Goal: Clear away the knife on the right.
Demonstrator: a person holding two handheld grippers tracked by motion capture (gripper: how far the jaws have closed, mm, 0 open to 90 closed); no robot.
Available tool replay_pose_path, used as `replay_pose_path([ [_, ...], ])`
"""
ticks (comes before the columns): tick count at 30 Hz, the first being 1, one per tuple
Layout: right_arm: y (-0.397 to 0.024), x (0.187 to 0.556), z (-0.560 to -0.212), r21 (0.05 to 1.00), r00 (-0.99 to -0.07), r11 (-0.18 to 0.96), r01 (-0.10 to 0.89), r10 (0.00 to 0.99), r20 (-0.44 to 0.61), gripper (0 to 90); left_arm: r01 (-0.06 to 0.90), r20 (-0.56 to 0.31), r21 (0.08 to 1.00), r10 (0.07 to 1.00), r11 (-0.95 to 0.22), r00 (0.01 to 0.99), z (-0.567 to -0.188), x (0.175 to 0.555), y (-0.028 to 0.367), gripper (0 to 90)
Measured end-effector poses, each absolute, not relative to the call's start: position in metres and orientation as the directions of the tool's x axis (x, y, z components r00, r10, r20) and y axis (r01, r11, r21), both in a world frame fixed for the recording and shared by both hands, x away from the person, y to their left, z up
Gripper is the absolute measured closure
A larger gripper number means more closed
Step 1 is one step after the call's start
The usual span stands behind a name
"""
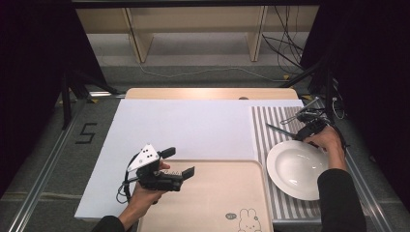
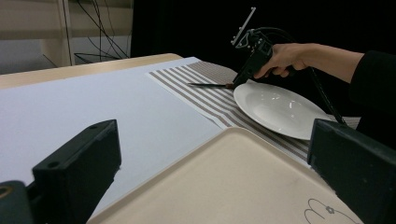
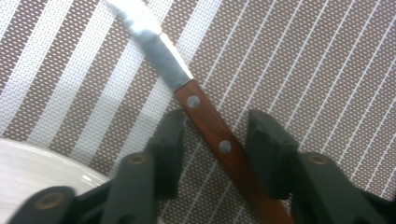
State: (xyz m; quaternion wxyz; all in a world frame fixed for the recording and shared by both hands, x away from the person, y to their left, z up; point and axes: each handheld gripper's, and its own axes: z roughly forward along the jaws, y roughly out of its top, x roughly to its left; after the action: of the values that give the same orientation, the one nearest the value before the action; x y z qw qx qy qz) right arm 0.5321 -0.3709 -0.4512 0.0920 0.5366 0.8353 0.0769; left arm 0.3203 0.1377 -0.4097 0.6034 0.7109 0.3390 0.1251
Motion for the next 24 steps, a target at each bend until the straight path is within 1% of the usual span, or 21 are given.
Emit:
replay_pose_path([
  [5, -0.369, 0.533, -0.451, 0.208, -0.424, 0.423, 0.882, 0.905, -0.045, 75.1, 0.330, -0.232, 0.943, 0.630, -0.041, 0.741, -0.410, 0.320, 0.138, 2.8],
  [7, -0.367, 0.533, -0.450, 0.203, -0.429, 0.430, 0.880, 0.902, -0.049, 76.8, 0.329, -0.231, 0.944, 0.629, -0.041, 0.742, -0.410, 0.320, 0.137, 2.8],
  [12, -0.363, 0.532, -0.449, 0.196, -0.453, 0.460, 0.866, 0.888, -0.081, 77.2, 0.330, -0.233, 0.943, 0.629, -0.040, 0.742, -0.409, 0.320, 0.138, 2.8],
  [16, -0.364, 0.530, -0.445, 0.242, -0.462, 0.478, 0.844, 0.878, -0.121, 77.3, 0.332, -0.235, 0.943, 0.631, -0.038, 0.740, -0.410, 0.321, 0.138, 2.8],
  [20, -0.366, 0.529, -0.437, 0.289, -0.447, 0.482, 0.827, 0.876, -0.182, 77.3, 0.330, -0.233, 0.943, 0.630, -0.040, 0.741, -0.410, 0.320, 0.138, 2.8],
  [24, -0.367, 0.526, -0.427, 0.309, -0.459, 0.509, 0.803, 0.860, -0.224, 77.4, 0.331, -0.233, 0.943, 0.631, -0.040, 0.740, -0.410, 0.321, 0.138, 2.8],
])
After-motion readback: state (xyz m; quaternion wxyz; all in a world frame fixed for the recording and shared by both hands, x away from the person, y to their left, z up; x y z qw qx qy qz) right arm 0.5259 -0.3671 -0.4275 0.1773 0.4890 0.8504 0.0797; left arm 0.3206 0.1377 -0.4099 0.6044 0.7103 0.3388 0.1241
